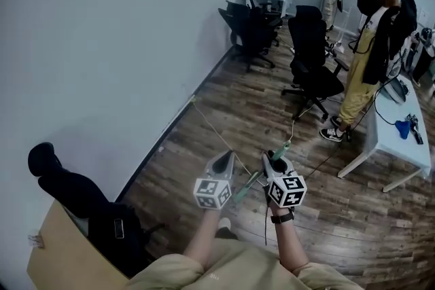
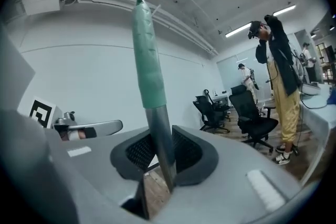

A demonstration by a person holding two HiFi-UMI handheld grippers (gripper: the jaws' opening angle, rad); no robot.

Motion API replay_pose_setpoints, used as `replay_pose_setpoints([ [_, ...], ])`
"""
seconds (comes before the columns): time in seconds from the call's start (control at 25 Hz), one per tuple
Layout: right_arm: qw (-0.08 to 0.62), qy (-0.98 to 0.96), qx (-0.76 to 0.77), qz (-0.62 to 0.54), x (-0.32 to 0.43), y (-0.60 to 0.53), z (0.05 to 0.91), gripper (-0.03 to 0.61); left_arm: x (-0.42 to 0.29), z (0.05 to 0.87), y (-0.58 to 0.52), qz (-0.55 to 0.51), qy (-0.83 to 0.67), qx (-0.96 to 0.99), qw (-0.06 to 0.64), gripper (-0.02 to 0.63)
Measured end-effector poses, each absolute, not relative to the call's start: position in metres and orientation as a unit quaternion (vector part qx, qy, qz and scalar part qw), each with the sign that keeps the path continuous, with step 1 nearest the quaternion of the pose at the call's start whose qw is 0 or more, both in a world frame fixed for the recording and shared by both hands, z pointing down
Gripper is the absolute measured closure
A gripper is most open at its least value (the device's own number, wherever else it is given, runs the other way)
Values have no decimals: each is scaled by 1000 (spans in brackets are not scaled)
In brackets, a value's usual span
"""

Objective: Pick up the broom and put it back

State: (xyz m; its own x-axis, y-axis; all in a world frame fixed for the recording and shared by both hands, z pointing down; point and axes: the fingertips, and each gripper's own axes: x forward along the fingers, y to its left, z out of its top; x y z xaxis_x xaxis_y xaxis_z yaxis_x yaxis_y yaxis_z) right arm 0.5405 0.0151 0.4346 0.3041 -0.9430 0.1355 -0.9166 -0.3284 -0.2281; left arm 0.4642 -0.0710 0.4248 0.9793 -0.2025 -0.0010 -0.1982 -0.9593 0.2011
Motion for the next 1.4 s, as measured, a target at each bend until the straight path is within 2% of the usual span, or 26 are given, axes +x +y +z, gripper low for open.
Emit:
replay_pose_setpoints([
  [0.2, 47, 574, -812, -93, 561, -65, 410, 515, 484, 414, -163, -30, -96, 989, 106, 612],
  [0.56, 5, 586, -793, -168, 560, -180, 470, 508, 483, 464, -300, -3, -162, 968, 193, 612],
  [0.92, 13, 632, -753, -185, 622, -298, 489, 512, 533, 477, -372, 5, -198, 960, 197, 612],
  [1.16, 53, 664, -734, -135, 694, -392, 441, 512, 602, 439, -431, 6, -199, 972, 124, 612],
  [1.4, 30, 696, -712, -91, 734, -451, 421, 511, 640, 424, -477, -1, -232, 968, 91, 612],
])
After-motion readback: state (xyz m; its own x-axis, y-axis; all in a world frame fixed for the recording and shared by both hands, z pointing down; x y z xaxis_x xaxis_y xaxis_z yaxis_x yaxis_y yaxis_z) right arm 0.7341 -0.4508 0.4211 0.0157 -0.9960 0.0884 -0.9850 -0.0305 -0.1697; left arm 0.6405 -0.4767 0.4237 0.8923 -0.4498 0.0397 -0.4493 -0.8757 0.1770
